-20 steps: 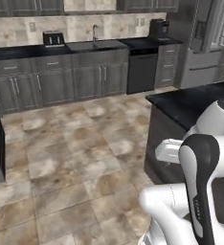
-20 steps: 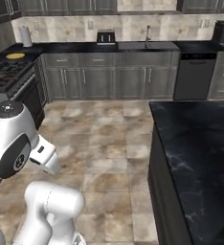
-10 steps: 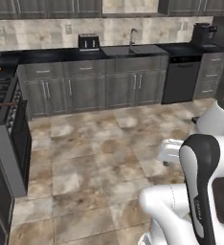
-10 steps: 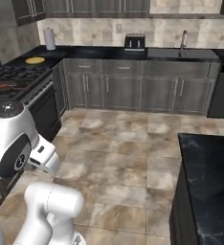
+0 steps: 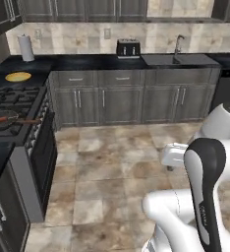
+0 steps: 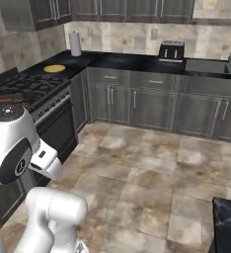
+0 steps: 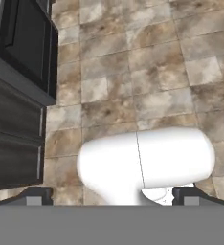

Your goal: Place the cold items (banana and garlic) from the fridge in one tupperware on the dining counter. Place the warm items (hot dog and kebab skewer) in the stove area in another tupperware.

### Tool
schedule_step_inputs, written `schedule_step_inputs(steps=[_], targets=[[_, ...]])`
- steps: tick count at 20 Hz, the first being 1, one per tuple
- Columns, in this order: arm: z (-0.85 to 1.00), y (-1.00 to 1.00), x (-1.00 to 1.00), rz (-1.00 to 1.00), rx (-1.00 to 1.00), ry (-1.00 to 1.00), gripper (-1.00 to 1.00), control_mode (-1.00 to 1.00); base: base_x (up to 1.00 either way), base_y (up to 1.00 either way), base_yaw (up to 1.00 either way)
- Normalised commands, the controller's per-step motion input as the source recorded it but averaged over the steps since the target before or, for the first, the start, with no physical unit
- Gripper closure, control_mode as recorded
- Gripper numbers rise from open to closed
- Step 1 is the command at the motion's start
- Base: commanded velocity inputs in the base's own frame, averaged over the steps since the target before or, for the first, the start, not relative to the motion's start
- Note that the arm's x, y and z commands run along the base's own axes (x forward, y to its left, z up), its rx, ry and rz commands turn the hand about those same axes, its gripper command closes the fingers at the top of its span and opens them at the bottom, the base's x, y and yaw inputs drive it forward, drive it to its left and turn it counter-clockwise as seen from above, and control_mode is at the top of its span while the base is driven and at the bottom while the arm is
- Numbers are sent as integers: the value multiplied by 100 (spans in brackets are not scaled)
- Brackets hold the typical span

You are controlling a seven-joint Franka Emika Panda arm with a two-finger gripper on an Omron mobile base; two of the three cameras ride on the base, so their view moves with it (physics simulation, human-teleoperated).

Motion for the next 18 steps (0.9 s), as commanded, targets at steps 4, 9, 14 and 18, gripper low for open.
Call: schedule_step_inputs(steps=[4,9,14,18], targets=[[0,0,0,0,0,0,-100,100,100,8,38],[0,0,0,0,0,0,-100,100,100,0,46],[0,0,0,0,0,0,-100,100,95,0,50],[0,0,0,0,0,0,-100,100,93,2,48]])
